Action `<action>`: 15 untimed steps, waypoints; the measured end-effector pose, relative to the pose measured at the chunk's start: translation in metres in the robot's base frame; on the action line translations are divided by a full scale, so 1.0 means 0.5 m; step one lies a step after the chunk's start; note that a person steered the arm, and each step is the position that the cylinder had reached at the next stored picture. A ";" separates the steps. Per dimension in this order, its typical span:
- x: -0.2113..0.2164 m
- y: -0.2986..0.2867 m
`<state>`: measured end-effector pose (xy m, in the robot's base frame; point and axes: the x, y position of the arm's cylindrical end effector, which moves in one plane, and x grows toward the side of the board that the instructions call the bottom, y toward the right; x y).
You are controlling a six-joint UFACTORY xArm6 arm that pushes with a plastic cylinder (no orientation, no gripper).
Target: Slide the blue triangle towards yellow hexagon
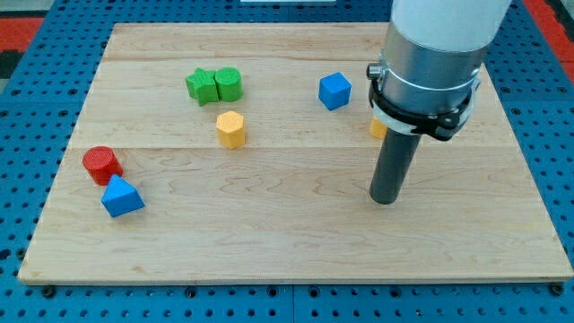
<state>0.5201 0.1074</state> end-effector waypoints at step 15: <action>-0.034 -0.585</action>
<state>0.5032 -0.1850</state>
